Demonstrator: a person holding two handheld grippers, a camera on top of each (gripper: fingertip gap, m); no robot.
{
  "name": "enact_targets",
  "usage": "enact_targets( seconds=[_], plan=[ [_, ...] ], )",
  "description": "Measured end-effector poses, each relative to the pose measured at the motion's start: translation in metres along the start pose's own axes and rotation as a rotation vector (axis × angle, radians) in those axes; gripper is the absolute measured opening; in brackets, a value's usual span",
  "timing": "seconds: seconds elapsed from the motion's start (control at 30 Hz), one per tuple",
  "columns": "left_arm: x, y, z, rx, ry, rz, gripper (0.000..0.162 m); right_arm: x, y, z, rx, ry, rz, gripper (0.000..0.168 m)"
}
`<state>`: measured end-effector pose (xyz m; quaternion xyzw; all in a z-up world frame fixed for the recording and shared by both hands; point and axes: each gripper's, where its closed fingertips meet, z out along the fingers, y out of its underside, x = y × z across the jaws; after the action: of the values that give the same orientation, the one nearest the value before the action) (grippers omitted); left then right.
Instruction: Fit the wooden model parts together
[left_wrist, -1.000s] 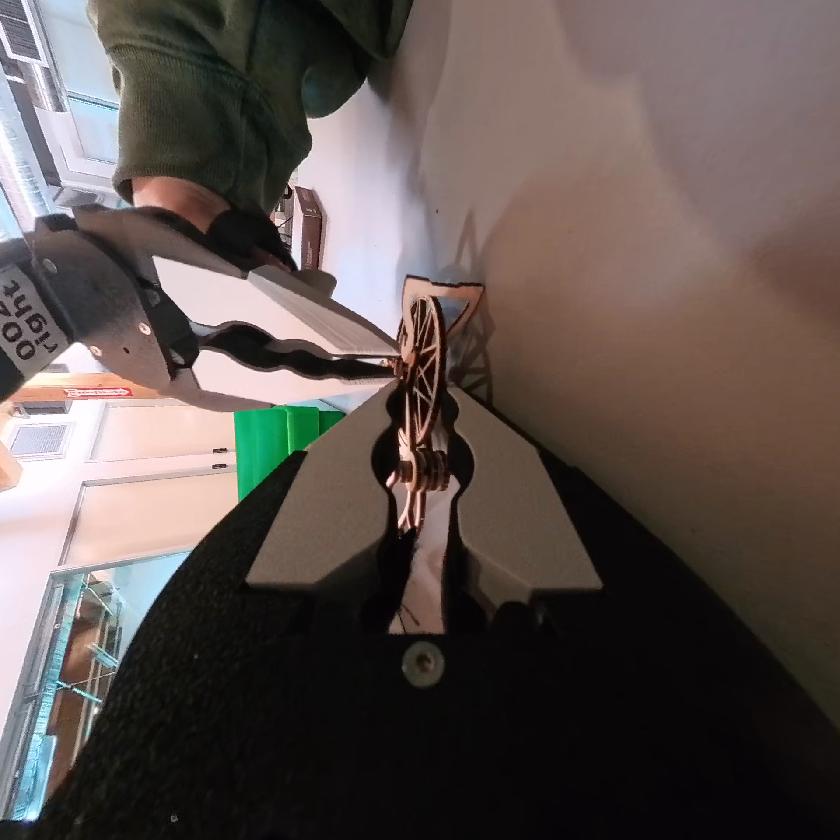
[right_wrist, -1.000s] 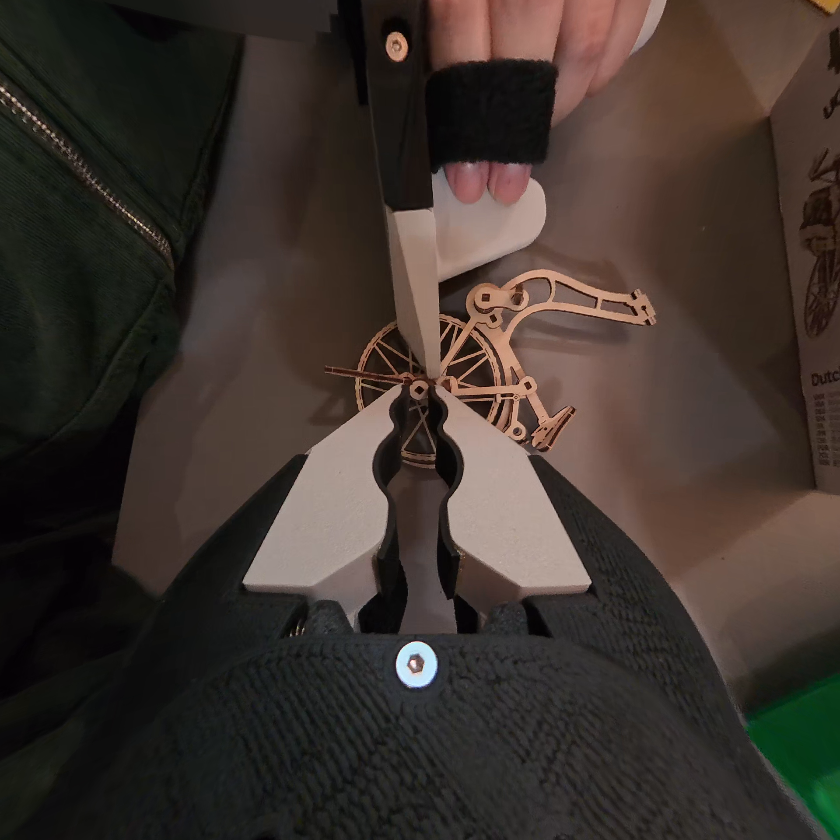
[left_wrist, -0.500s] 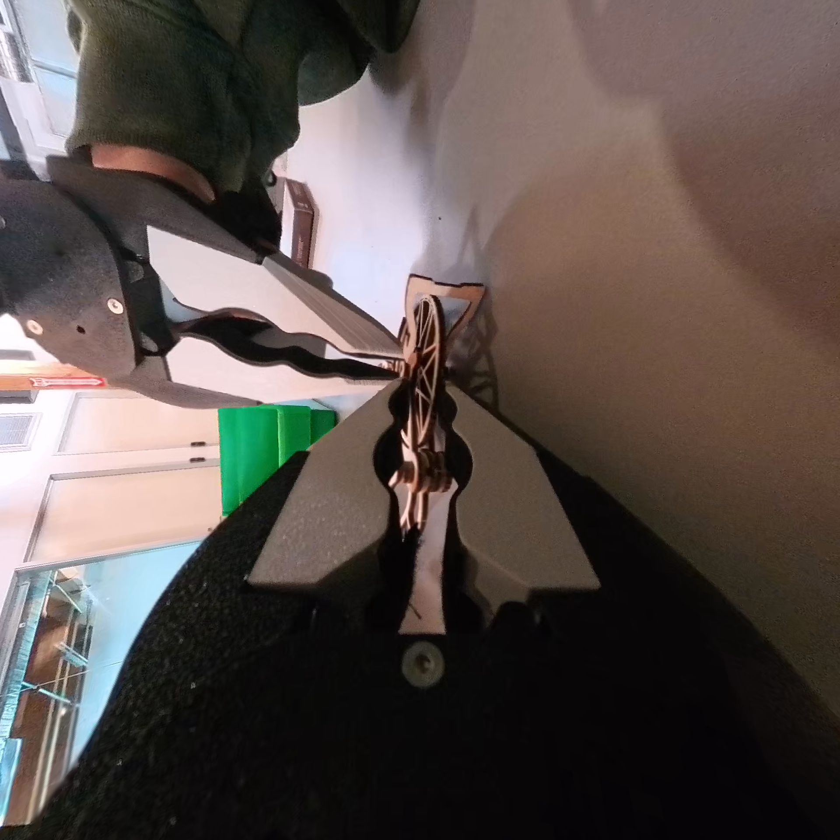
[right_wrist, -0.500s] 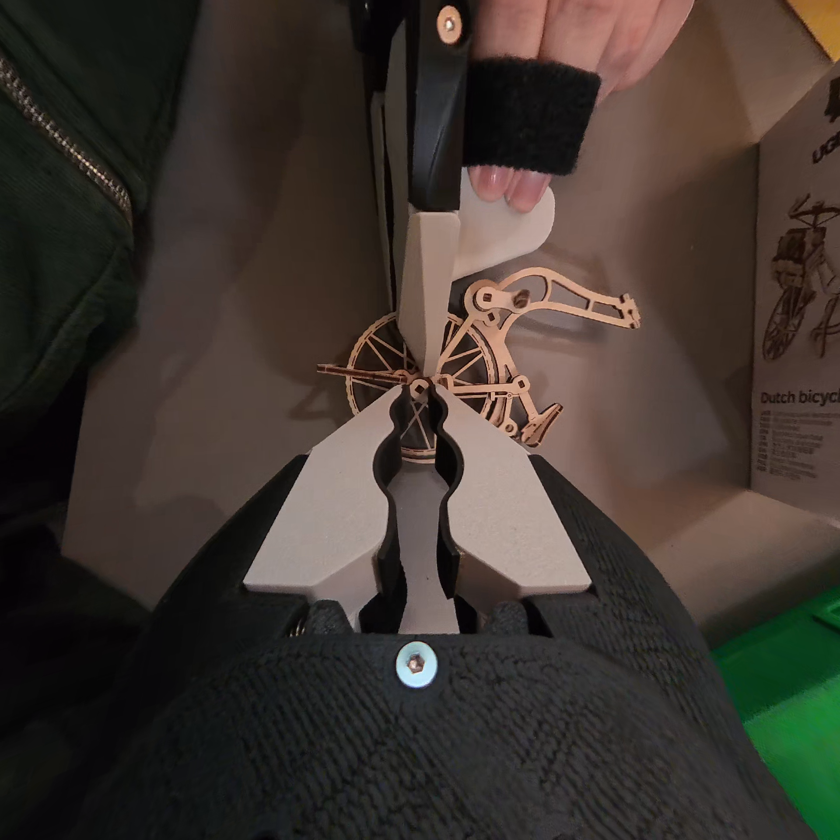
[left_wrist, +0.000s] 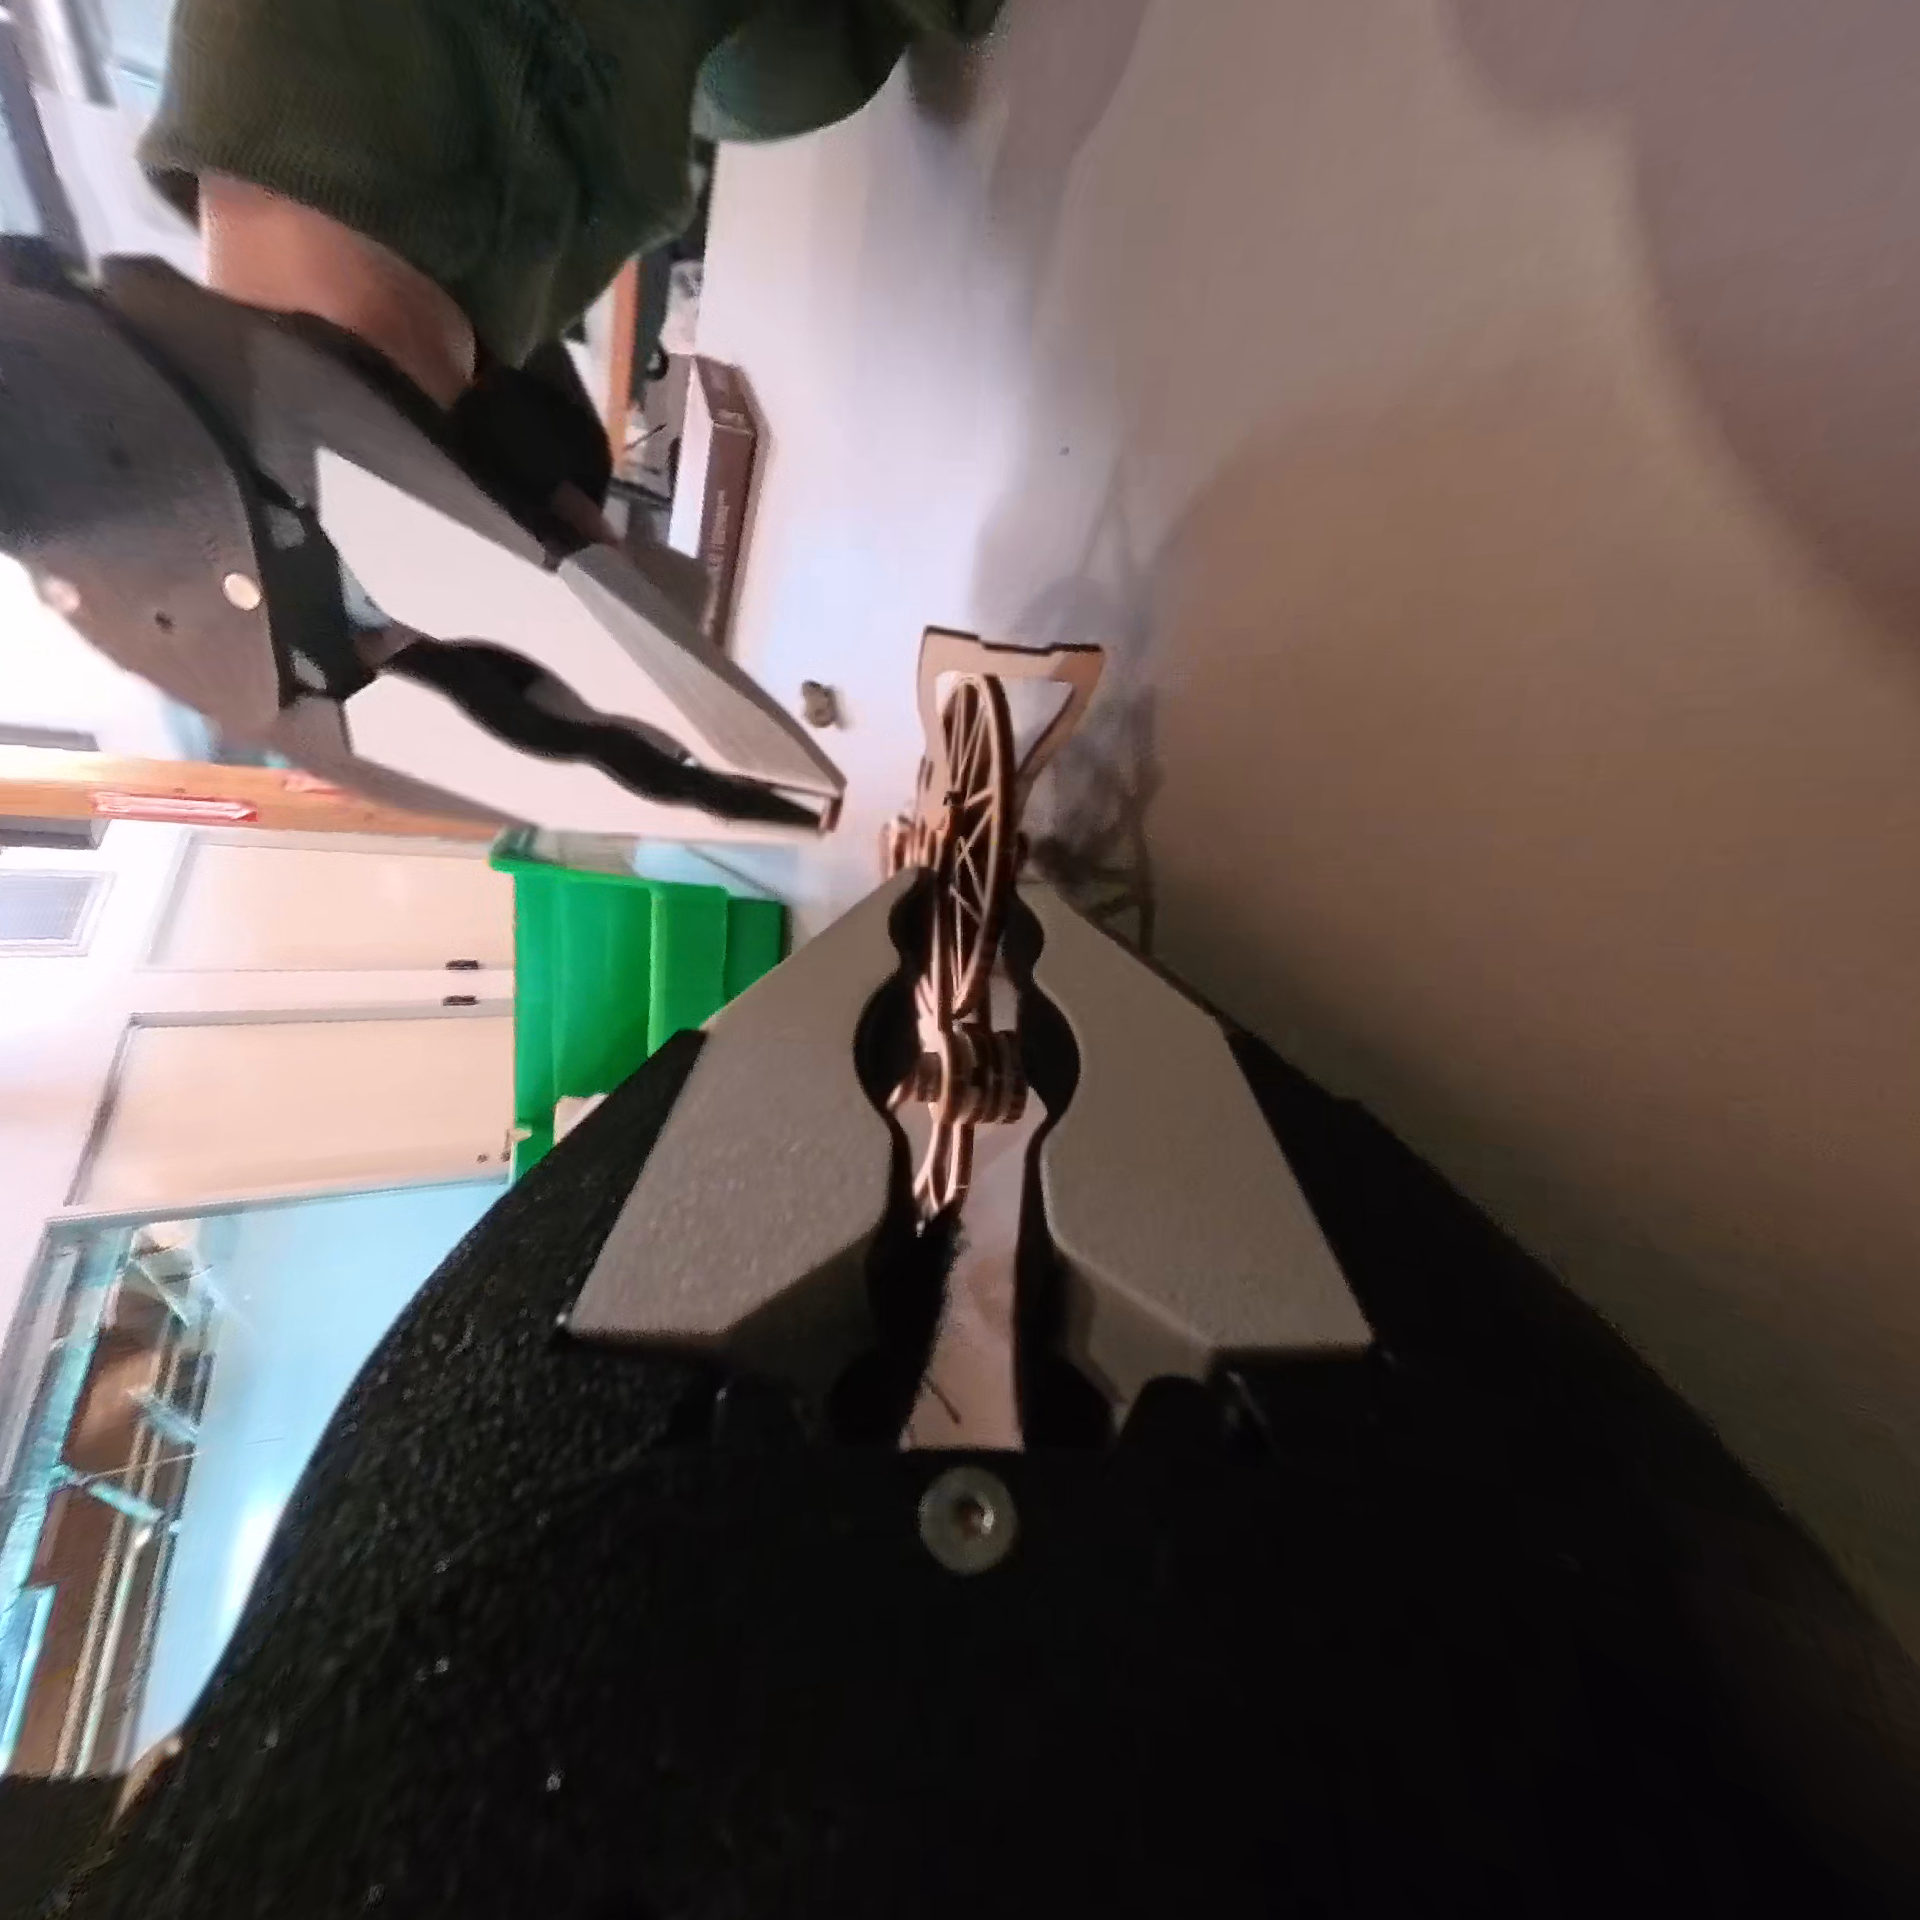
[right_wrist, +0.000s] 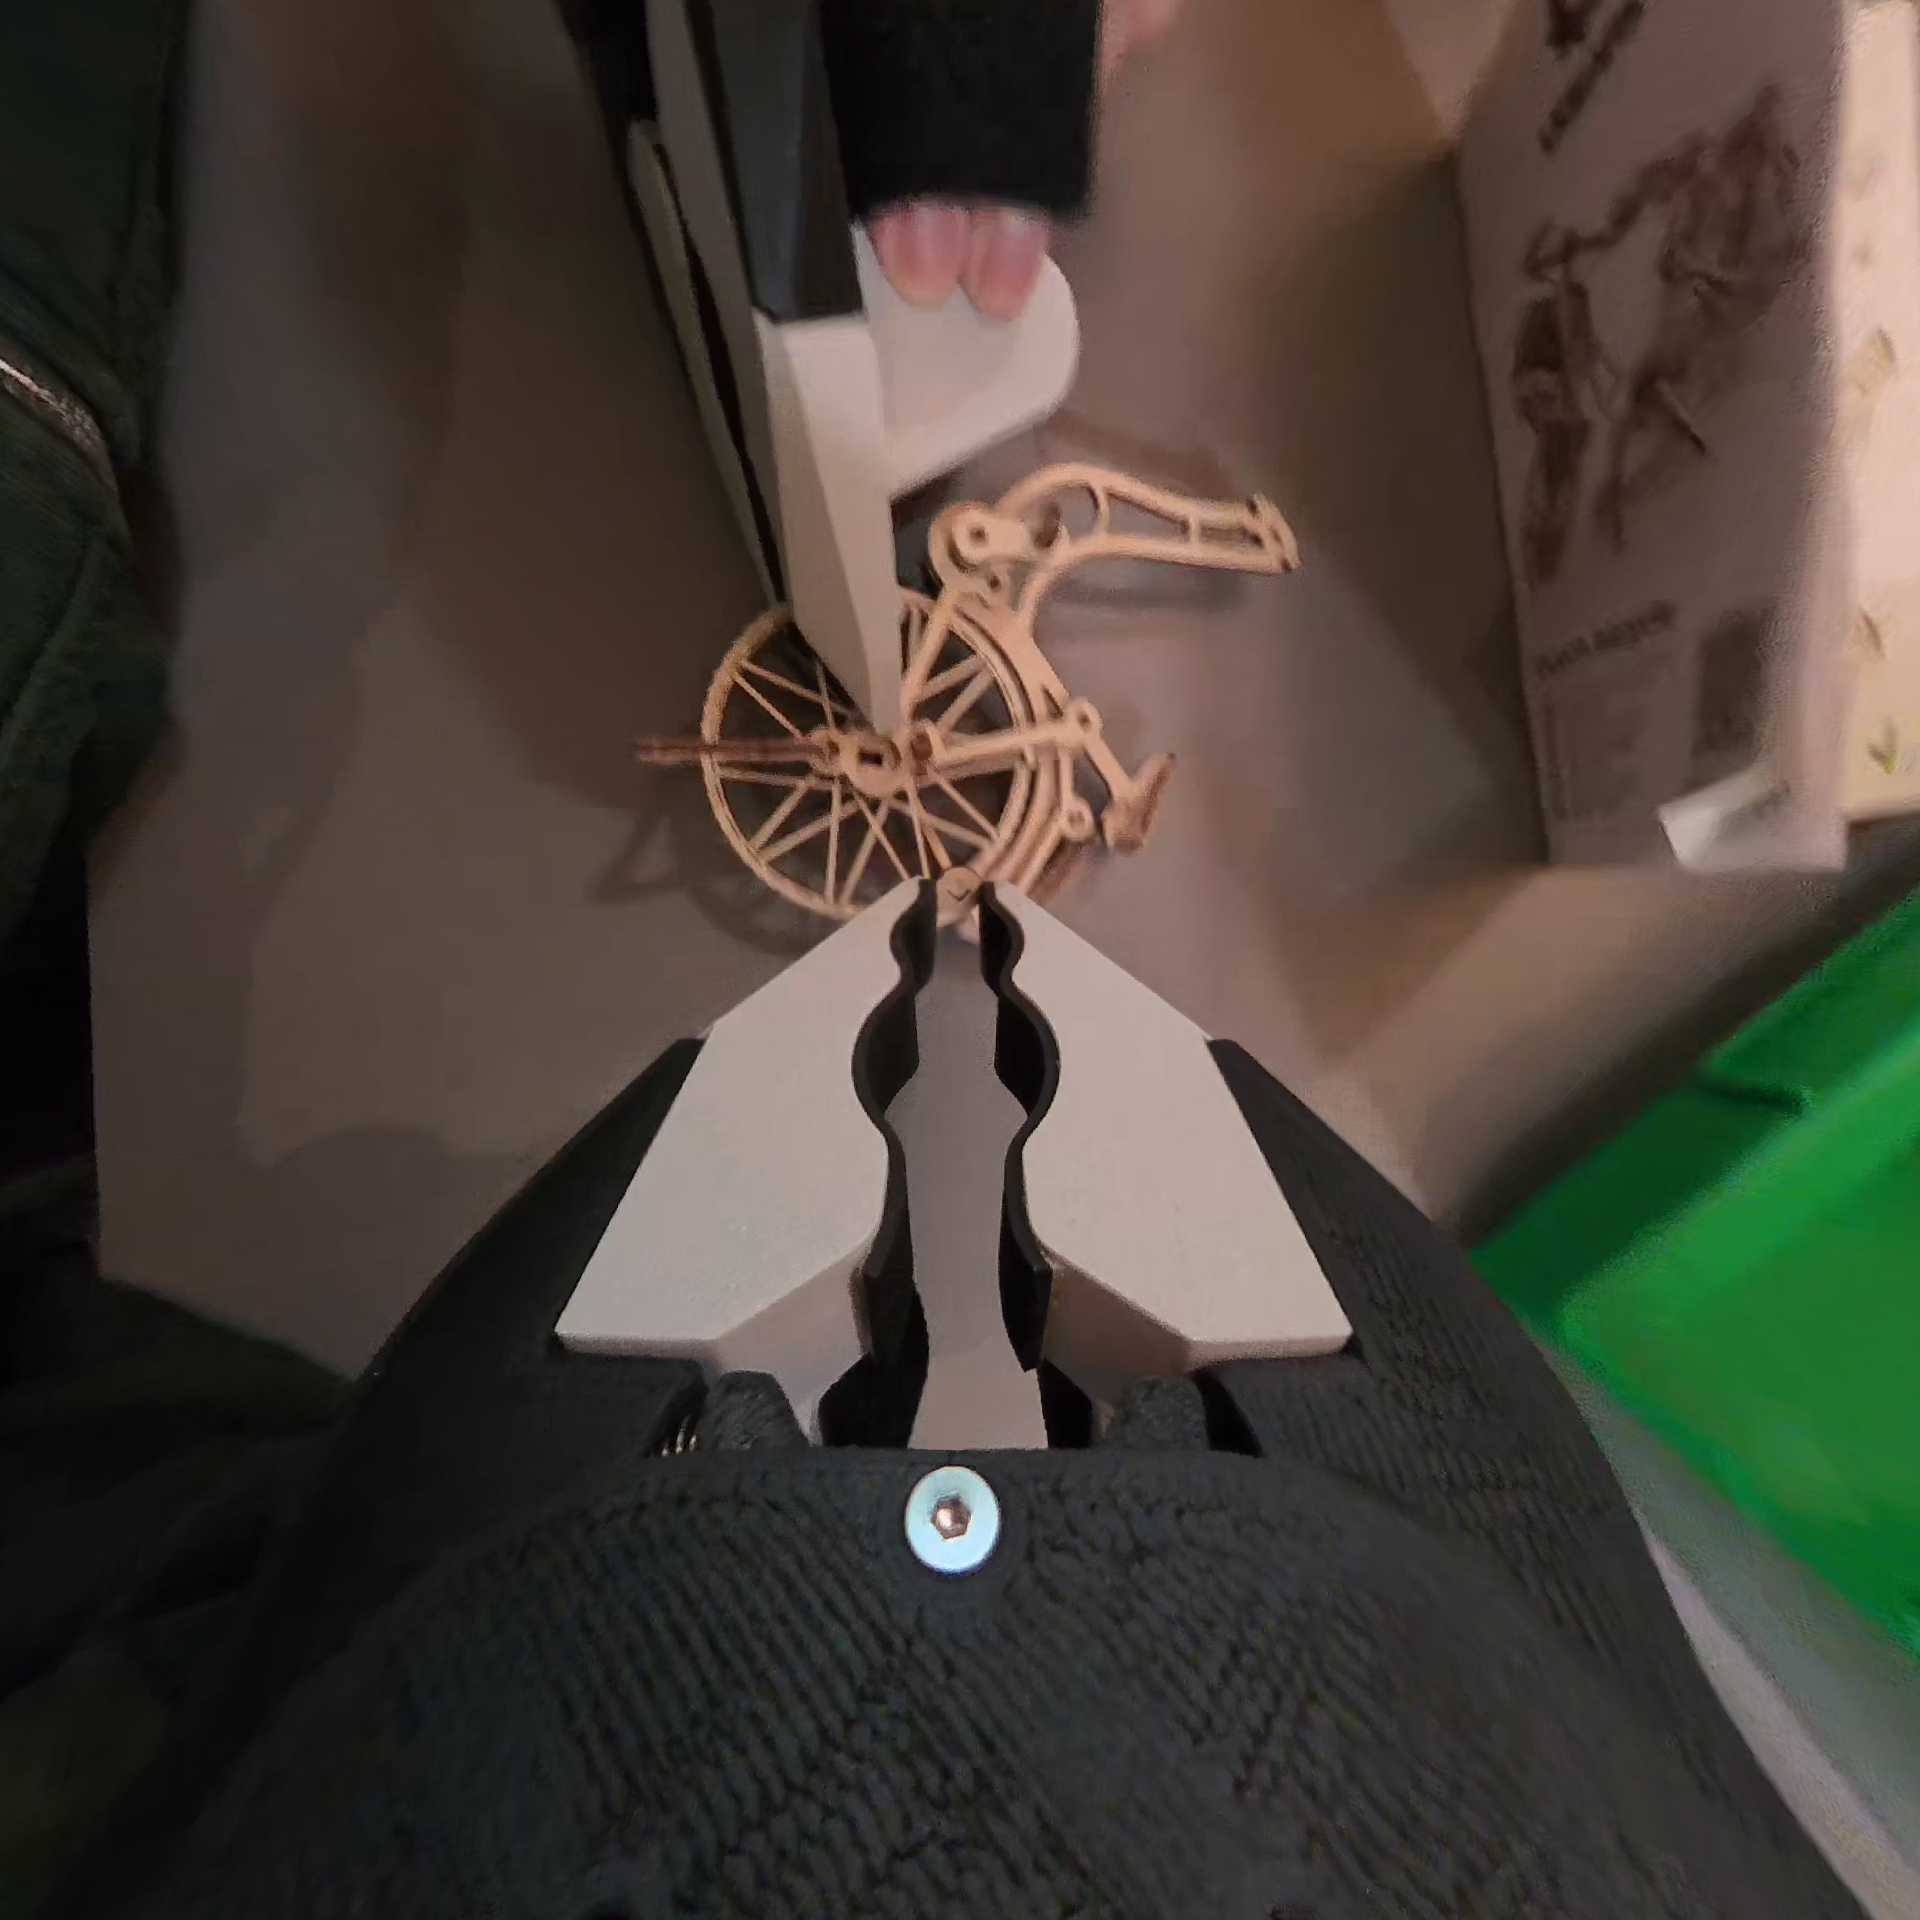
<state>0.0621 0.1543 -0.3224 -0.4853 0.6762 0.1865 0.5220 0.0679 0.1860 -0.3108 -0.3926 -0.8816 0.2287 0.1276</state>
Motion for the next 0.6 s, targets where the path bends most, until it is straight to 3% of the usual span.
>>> enact_targets(
  seconds=[0.1,0.27,0.33,0.43,0.6],
  plan=[
    [-0.013,0.008,-0.001,-0.047,-0.062,-0.028,0.005,0.011,0.03,-0.015,-0.093,0.07,0.096,0.006],
    [-0.049,0.022,-0.014,-0.048,-0.214,-0.246,0.004,-0.004,0.051,-0.015,-0.119,-0.008,0.181,0.006],
    [-0.067,0.026,-0.023,0.013,-0.273,-0.418,0.005,-0.005,0.056,-0.009,-0.144,-0.029,0.196,0.007],
    [-0.096,0.031,-0.043,0.178,-0.338,-0.749,0.005,-0.003,0.051,-0.01,-0.114,-0.022,0.198,0.022],
    [-0.112,0.041,-0.054,0.454,-0.259,-1.252,0.004,0.022,0.022,-0.033,0.075,0.151,0.132,0.039]
  ],
)
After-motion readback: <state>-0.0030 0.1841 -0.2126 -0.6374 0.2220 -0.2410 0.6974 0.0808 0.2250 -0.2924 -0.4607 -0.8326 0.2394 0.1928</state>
